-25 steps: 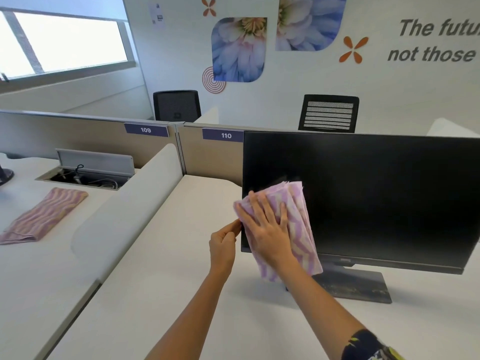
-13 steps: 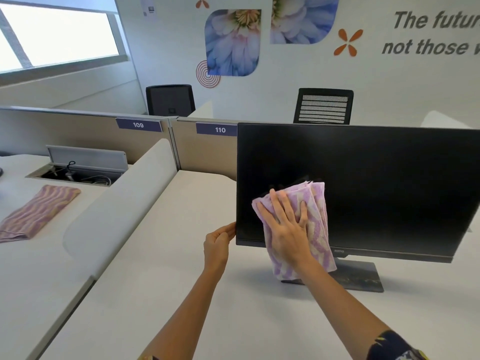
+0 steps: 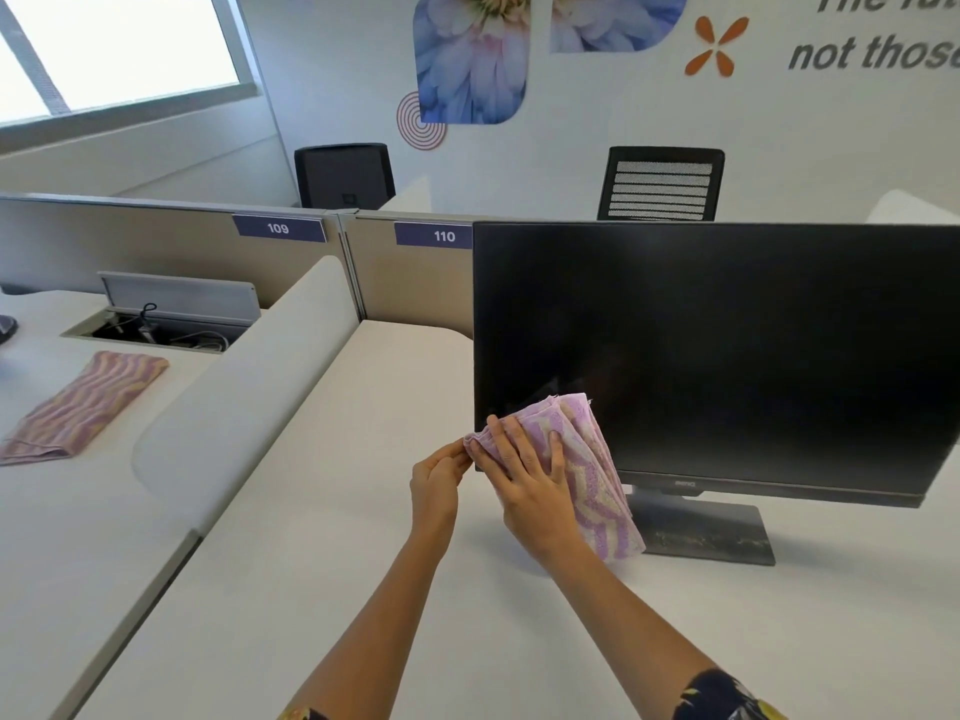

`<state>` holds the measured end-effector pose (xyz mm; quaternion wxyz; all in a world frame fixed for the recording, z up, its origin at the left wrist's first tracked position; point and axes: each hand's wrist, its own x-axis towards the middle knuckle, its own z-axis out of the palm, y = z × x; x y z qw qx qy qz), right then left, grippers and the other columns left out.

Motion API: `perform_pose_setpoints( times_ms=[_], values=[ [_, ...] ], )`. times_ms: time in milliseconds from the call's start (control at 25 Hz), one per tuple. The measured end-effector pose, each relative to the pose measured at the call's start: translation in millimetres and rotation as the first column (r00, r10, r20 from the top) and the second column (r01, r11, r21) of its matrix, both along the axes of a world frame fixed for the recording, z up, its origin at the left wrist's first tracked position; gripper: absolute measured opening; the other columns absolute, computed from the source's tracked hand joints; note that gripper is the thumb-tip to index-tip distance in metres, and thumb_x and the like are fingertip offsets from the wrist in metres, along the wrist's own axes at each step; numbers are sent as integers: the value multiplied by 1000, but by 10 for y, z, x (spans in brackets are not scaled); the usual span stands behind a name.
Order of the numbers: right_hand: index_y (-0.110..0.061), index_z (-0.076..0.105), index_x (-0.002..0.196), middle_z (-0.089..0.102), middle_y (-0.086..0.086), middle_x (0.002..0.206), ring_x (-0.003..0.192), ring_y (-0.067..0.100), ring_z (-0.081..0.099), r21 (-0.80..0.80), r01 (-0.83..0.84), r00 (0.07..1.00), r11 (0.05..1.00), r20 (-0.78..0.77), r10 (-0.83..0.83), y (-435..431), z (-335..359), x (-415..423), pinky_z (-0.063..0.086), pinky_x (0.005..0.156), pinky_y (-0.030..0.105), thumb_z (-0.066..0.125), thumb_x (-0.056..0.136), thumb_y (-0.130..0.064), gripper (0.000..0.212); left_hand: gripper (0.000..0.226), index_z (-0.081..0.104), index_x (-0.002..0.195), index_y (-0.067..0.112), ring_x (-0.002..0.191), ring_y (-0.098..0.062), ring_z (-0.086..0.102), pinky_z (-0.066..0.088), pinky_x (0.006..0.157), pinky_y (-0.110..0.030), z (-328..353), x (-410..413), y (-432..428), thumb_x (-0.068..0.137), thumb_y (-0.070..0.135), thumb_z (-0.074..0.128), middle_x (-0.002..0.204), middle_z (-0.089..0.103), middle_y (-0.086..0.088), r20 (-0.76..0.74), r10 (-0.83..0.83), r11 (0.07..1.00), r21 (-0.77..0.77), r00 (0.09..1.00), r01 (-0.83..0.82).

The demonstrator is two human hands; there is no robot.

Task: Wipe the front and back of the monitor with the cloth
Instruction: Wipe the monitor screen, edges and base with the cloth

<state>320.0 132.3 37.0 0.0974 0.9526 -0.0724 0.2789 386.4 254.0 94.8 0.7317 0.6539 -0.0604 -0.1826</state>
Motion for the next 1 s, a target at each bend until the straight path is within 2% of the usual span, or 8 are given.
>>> perform_pose_setpoints(
  times_ms=[160, 240, 360, 560, 800, 1000],
  values=[
    [-24, 25, 155, 14, 6, 164, 152, 30, 6, -32, 21, 999, 999, -42, -23, 10, -143, -106, 11, 117, 61, 71, 85, -25, 84, 35, 69, 117, 14, 99, -7, 69, 52, 78, -13, -101, 3, 10, 97, 5, 42, 102, 73, 4, 6, -8, 999, 41, 1000, 8],
    [-23, 27, 154, 16, 7, 163, 151, 31, 8, -59, 32, 999, 998, -41, -34, -18, -149, -145, 14, 117, 62, 73, 84, -27, 84, 36, 68, 118, 14, 99, -6, 69, 52, 78, -12, -100, 13, 1, 98, 6, 39, 102, 73, 6, 21, -7, 999, 50, 1000, 6],
    [-23, 31, 153, 20, 9, 162, 150, 32, 11, -84, 52, 998, 995, -25, -54, -124, -127, -267, 19, 115, 62, 75, 82, -26, 84, 37, 68, 118, 13, 101, -7, 68, 51, 83, -13, -115, -11, -24, 98, 5, 38, 107, 72, 3, 34, 16, 999, 50, 999, -17],
    [-26, 31, 153, 20, 12, 162, 149, 34, 17, -90, 134, 990, 987, -30, -137, -420, -123, -580, 18, 116, 62, 79, 76, -19, 91, 37, 70, 116, 11, 105, -14, 67, 50, 96, -26, -189, -32, -80, 98, 4, 38, 109, 72, -1, 59, 88, 994, 59, 994, -91],
    [-27, 38, 150, 27, 12, 160, 148, 35, 20, -89, 80, 997, 993, -10, -81, -260, -23, -378, 24, 113, 62, 81, 74, -19, 88, 37, 72, 108, 16, 101, -13, 69, 52, 96, -29, -173, -31, -67, 97, 5, 38, 102, 74, 2, 78, 93, 993, 62, 993, -98],
    [-26, 41, 148, 28, 10, 159, 149, 34, 18, -97, 41, 999, 994, -12, -43, 17, -19, -85, 13, 115, 61, 82, 74, -26, 84, 36, 73, 109, 14, 95, -10, 71, 54, 96, -35, -180, -9, -69, 94, 3, 42, 97, 75, 3, 50, 86, 995, 48, 995, -88]
  ],
)
